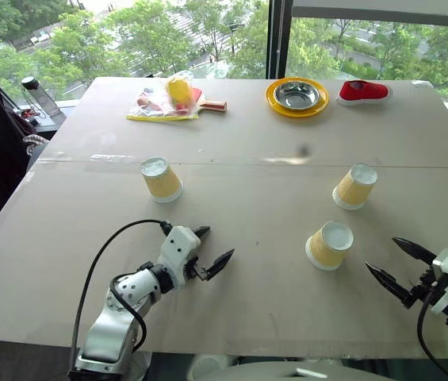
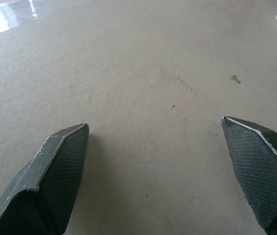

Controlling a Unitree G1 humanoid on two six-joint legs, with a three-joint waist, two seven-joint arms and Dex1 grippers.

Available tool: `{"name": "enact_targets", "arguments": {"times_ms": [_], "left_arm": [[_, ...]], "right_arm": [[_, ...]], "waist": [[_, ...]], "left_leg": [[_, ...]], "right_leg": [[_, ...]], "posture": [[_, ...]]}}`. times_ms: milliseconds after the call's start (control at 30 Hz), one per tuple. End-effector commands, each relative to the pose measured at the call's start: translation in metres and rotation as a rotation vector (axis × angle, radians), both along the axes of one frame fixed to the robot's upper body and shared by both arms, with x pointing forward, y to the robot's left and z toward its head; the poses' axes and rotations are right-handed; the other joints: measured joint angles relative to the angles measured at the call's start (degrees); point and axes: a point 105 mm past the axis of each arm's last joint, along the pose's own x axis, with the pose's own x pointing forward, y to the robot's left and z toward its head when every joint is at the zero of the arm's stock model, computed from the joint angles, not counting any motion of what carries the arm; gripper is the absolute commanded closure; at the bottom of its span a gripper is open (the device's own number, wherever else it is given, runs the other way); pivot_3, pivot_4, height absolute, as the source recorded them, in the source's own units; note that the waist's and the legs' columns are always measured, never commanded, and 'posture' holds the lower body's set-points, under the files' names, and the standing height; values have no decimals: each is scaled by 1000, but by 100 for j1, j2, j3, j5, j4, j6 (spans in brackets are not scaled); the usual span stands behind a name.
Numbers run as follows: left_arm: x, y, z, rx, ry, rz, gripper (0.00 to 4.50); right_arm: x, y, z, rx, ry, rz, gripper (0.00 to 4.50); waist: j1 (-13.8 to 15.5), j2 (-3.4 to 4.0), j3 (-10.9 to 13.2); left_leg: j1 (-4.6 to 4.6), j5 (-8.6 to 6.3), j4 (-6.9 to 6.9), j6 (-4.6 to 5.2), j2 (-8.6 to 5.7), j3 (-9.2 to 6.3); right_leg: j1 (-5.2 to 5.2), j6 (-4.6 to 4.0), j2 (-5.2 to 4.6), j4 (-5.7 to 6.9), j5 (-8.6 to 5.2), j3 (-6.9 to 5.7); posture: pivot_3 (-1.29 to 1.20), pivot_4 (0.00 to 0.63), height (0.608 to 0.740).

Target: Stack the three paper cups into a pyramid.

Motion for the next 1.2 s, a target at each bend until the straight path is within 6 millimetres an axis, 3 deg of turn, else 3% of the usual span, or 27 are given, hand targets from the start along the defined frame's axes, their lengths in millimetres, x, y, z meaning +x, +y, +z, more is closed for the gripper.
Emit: {"name": "enact_targets", "arguments": {"times_ms": [33,567,767,967,1067,1200], "left_arm": [[-3,2,-4,-7,17,6,69],[-11,6,-9,-10,18,-3,69],[-13,11,-4,18,-8,-42,69],[-22,7,35,-74,-103,-222,69],[-43,-4,67,-109,-111,-500,69],[-45,-10,86,-107,-122,-615,69]], "right_arm": [[0,-4,10,-24,-43,5,0],[-4,-3,8,-30,-26,31,0],[-7,14,15,-17,-42,111,0],[-10,50,27,15,-53,236,0],[2,83,40,61,-102,301,0],[16,89,42,86,-114,266,0]], "waist": [[0,0,0],[-1,0,0],[-2,0,1],[0,-4,10],[-13,-26,27],[13,-13,33]], "left_leg": [[0,0,0,0,0,0],[0,-1,0,1,0,0],[0,-1,-1,1,0,0],[-3,-1,-2,1,4,0],[-6,0,1,0,6,-1],[-7,0,1,-1,11,0]], "right_leg": [[0,0,0,0,0,0],[0,0,0,-1,0,1],[0,0,0,-1,0,0],[-2,-1,1,-2,0,-2],[-2,-1,1,-1,0,-5],[-2,-2,3,-5,0,-7]], "posture": [[0,150,740],[0,150,740],[0,150,740],[0,150,740],[0,150,740],[0,150,740]]}}
